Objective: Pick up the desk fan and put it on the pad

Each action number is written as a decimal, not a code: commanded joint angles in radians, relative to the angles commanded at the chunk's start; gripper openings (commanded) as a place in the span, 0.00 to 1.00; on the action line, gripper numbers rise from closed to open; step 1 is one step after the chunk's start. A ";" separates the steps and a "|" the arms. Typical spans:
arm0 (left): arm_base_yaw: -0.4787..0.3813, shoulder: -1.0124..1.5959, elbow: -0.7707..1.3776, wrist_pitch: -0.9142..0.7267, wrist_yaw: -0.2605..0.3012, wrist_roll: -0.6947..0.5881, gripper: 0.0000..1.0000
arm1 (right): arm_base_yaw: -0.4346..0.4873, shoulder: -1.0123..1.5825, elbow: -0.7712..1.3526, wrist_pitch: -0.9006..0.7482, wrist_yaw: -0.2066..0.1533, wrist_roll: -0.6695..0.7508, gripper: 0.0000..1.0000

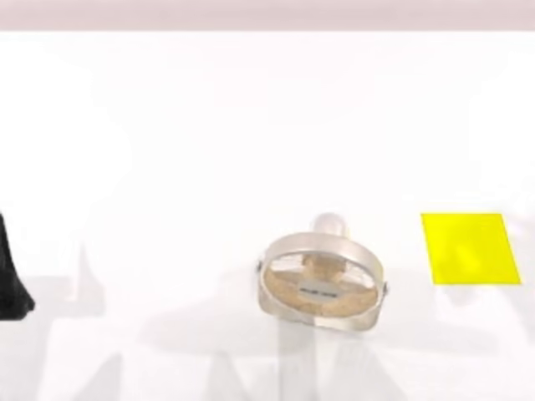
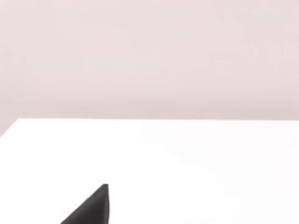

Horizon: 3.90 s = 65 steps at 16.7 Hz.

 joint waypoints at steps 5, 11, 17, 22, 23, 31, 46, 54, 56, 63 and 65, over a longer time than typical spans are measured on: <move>0.000 0.000 0.000 0.000 0.000 0.000 1.00 | 0.201 0.516 0.507 -0.362 0.000 -0.134 1.00; 0.000 0.000 0.000 0.000 0.000 0.000 1.00 | 0.412 1.061 1.045 -0.750 0.000 -0.276 1.00; 0.000 0.000 0.000 0.000 0.000 0.000 1.00 | 0.526 1.349 1.304 -0.971 0.000 -0.354 1.00; 0.000 0.000 0.000 0.000 0.000 0.000 1.00 | 0.532 1.364 1.316 -0.984 0.000 -0.358 1.00; 0.000 0.000 0.000 0.000 0.000 0.000 1.00 | 0.527 1.362 1.314 -0.981 0.000 -0.357 1.00; 0.000 0.000 0.000 0.000 0.000 0.000 1.00 | 0.533 1.348 1.112 -0.795 0.000 -0.357 1.00; 0.000 0.000 0.000 0.000 0.000 0.000 1.00 | 0.534 1.348 1.095 -0.778 0.000 -0.357 0.25; 0.000 0.000 0.000 0.000 0.000 0.000 1.00 | 0.534 1.348 1.095 -0.778 0.000 -0.357 0.00; 0.000 0.000 0.000 0.000 0.000 0.000 1.00 | 0.534 1.348 1.095 -0.778 0.000 -0.357 0.00; 0.000 0.000 0.000 0.000 0.000 0.000 1.00 | 0.534 1.359 1.206 -0.881 0.000 -0.355 0.00; 0.000 0.000 0.000 0.000 0.000 0.000 1.00 | 0.539 1.363 1.277 -0.944 0.000 -0.357 0.00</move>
